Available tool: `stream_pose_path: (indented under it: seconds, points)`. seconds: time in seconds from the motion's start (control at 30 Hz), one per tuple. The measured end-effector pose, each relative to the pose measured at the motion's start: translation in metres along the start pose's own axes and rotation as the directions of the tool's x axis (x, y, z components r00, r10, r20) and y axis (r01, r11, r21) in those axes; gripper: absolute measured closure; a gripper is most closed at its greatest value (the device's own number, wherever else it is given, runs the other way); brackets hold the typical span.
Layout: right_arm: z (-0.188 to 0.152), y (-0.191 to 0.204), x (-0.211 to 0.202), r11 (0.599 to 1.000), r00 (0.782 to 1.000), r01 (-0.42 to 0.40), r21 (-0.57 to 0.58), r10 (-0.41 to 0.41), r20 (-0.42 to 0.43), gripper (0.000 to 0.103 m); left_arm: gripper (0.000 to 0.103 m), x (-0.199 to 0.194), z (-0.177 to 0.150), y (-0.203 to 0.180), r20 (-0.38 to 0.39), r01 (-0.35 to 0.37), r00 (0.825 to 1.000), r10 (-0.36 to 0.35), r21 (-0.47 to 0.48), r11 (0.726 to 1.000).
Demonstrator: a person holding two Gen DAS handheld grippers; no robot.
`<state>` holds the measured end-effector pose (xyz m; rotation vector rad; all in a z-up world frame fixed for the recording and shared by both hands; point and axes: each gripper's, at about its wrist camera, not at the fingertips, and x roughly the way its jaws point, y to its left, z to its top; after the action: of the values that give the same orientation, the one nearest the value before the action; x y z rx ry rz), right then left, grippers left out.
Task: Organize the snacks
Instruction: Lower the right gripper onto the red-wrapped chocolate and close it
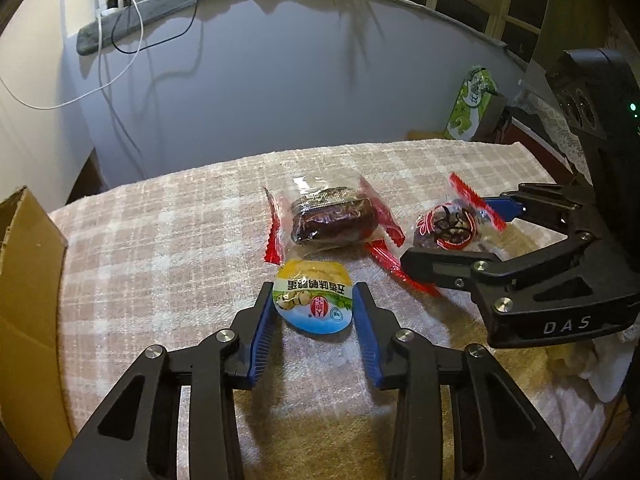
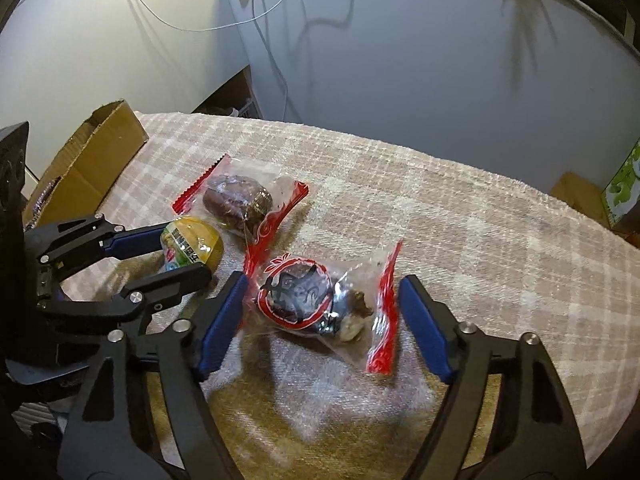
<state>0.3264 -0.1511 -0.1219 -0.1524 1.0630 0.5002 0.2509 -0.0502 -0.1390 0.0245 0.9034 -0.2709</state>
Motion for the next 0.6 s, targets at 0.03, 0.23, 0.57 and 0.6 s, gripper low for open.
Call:
stream_pose_path:
  seconds: [0.03,0.23,0.57,0.6]
  points:
    - [0.0,0.0,0.0,1.0,1.0,0.0,-0.002,0.0,-0.001,0.03,0.067,0.0,0.0,0.0,0.0,0.0,1.0,0.0,-0.002,1.0]
    - [0.0,0.0,-0.002,1.0,1.0,-0.008,0.006,0.008,0.001,0.043,0.072,-0.002,-0.002,0.001,0.001,-0.001,1.0,0.001,-0.002,1.0]
    - [-0.008,0.001,-0.015,1.0,0.999,-0.009,0.014,0.008,0.032,0.045,0.074,-0.011,-0.008,0.007,0.003,0.016,1.0,-0.016,-0.033,0.999]
    - [-0.009,0.0,-0.018,1.0,0.999,-0.009,0.014,0.008,0.035,0.045,0.074,-0.013,-0.008,0.007,0.004,0.021,1.0,-0.021,-0.041,0.999]
